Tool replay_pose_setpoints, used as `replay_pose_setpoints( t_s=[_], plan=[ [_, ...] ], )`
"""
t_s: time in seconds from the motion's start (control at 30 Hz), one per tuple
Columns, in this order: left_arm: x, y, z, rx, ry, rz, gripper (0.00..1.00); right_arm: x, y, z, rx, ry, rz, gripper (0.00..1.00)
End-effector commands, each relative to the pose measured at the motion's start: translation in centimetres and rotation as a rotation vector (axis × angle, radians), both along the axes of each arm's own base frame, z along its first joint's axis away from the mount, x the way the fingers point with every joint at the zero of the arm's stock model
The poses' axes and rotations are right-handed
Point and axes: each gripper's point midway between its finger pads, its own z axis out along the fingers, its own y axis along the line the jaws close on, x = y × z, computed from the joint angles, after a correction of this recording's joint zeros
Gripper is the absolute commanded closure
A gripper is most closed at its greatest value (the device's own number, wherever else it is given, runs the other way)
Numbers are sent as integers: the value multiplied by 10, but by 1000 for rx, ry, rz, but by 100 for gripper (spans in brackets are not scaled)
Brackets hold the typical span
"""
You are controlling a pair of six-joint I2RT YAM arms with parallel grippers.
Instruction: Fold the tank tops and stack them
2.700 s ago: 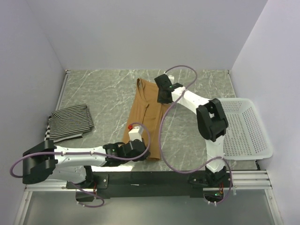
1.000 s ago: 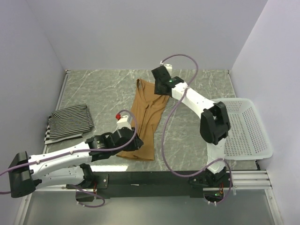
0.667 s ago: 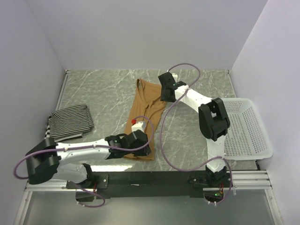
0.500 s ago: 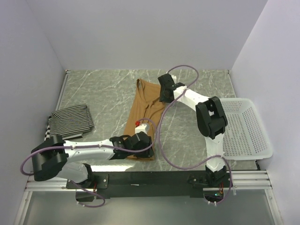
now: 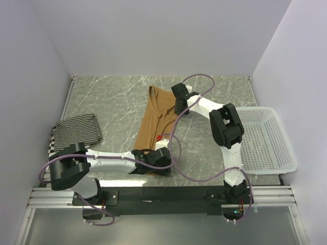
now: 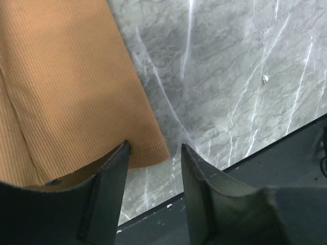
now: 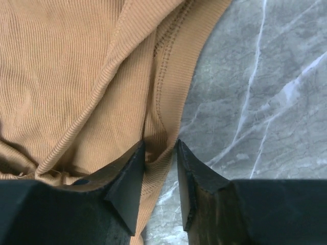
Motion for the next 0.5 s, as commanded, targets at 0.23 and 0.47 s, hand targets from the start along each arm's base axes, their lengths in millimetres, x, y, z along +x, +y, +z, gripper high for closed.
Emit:
replay_pose_setpoints(
  t_s=[0.23, 0.47],
  plan=[
    [2, -5, 13, 115, -70, -21, 55, 14, -4, 8, -12, -34, -28, 77],
    [2, -3, -5, 178, -63, -41, 55, 17, -5, 12, -18, -40, -27, 91]
  ],
)
